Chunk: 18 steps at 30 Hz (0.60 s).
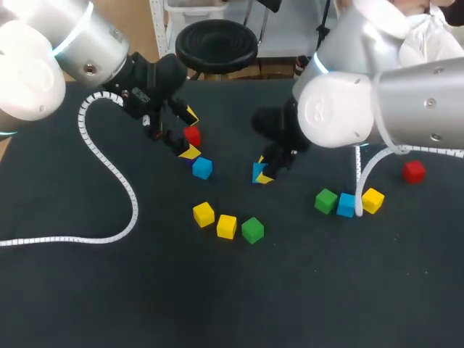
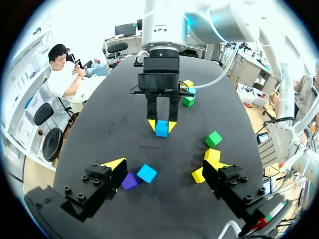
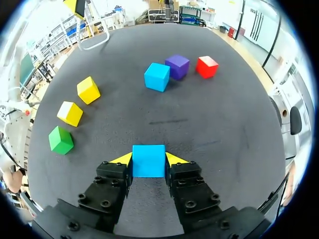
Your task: Place the blue cubes, place green cubes on the blue cubes, place the yellow cubes on the green cubes, then place the red cubes on the yellow cubes, and place purple cube on the red cubes.
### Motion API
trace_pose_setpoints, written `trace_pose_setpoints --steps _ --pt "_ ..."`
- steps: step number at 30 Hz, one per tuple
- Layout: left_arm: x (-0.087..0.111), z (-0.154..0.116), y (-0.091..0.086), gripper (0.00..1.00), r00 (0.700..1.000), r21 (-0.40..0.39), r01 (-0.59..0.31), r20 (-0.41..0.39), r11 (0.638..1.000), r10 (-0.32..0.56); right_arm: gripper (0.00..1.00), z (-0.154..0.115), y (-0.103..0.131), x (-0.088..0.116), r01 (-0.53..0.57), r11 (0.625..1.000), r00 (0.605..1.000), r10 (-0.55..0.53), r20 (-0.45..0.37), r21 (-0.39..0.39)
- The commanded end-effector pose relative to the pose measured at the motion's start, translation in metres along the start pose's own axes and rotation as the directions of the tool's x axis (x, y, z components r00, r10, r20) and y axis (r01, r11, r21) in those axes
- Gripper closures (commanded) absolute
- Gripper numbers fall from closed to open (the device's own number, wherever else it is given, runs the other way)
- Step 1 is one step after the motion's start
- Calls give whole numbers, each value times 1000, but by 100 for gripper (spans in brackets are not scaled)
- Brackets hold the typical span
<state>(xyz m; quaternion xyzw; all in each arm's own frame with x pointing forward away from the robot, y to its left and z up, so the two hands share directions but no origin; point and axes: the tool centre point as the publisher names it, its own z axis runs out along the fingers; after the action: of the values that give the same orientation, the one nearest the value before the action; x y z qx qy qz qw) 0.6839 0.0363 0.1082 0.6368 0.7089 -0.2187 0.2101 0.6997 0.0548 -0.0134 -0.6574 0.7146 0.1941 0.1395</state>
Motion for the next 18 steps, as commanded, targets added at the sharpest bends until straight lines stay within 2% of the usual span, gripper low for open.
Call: trace_pose_setpoints --steps 1,18 --pt "1 0 0 0 1000 0 -1 1 1000 1 100 0 -5 -3 3 1000 1000 -3 -8 -6" --pt "1 0 0 0 1000 0 -1 1 1000 1 100 5 -8 -2 -1 1000 998 -1 -62 -29"
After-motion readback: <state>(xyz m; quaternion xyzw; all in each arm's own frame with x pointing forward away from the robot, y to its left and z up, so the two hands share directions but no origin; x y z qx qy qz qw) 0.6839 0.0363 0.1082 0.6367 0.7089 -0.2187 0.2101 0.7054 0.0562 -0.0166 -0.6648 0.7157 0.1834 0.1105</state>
